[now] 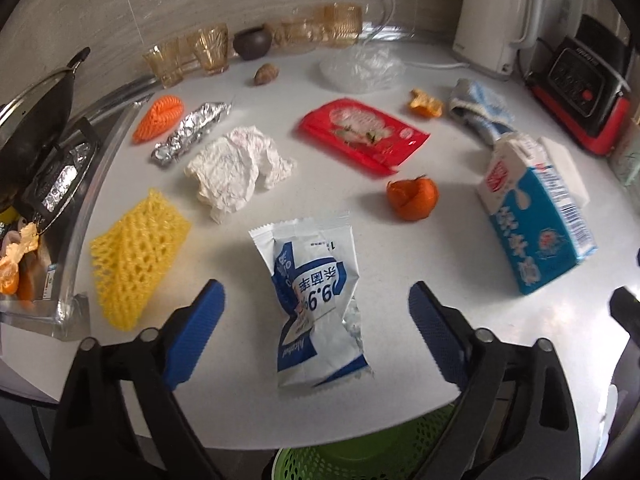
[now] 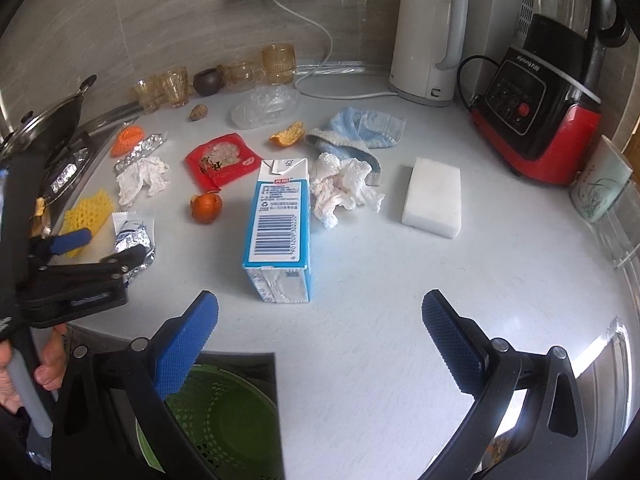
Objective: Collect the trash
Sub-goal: 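Grasp the blue-white snack packet with the left gripper while the right grasps the milk carton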
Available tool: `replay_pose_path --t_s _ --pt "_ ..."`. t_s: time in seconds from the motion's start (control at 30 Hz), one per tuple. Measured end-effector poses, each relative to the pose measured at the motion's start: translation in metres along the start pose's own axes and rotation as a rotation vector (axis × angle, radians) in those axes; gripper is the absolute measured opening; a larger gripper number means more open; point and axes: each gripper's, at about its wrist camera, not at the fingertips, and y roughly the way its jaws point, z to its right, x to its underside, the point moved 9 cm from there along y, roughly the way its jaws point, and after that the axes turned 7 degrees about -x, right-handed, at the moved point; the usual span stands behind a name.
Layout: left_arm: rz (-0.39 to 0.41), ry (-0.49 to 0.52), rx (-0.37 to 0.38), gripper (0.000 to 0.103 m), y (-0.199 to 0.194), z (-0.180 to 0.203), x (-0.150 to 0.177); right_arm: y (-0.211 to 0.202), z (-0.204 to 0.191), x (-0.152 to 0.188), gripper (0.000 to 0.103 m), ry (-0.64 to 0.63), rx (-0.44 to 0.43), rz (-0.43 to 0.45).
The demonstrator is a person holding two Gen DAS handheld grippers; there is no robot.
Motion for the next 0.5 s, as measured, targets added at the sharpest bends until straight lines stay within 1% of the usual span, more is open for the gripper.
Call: replay_pose_path --t_s 0.07,0.1,0.17,0.2,0.23,0.27,0.3,0.37,0.47,0.5 --pt "-0.012 -0.002 -0.007 0.079 0.008 0.002 0.000 0.005 0.002 -0.004 0.101 0.000 -0.011 -0.001" --pt "-0.017 -0.005 -0.006 0.074 0.010 0.003 0.000 0.007 0.003 -0.005 0.101 0.000 -0.016 -0.001" --pt "-0.038 -0.011 0.001 0.060 0.017 0.006 0.001 0.016 0.001 -0.010 0.101 -0.001 -0.034 -0.005" --pt "-0.049 -0.014 0.006 0.056 0.021 0.007 0.002 0.019 0.001 -0.011 0.101 -0.001 -0.037 -0.008" --pt "-0.062 -0.018 0.011 0.047 0.025 0.007 0.003 0.023 -0.001 -0.013 0.101 -0.005 -0.042 -0.014" --pt "-0.071 -0.022 0.016 0.045 0.028 0.007 0.004 0.028 -0.004 -0.014 0.101 -0.011 -0.047 -0.017" --pt "-0.063 -0.035 0.025 0.044 0.029 0.006 0.004 0.030 -0.005 -0.015 0.101 -0.015 -0.050 -0.017" --pt "-0.061 -0.061 0.048 0.027 0.030 0.002 0.003 0.037 -0.011 -0.017 0.101 -0.024 -0.059 -0.022" --pt "-0.069 -0.071 0.065 0.016 0.031 -0.002 0.003 0.049 -0.019 -0.020 0.101 -0.042 -0.058 -0.027" --pt "-0.066 -0.075 0.067 0.016 0.030 -0.004 0.003 0.051 -0.020 -0.021 0.101 -0.046 -0.055 -0.028"
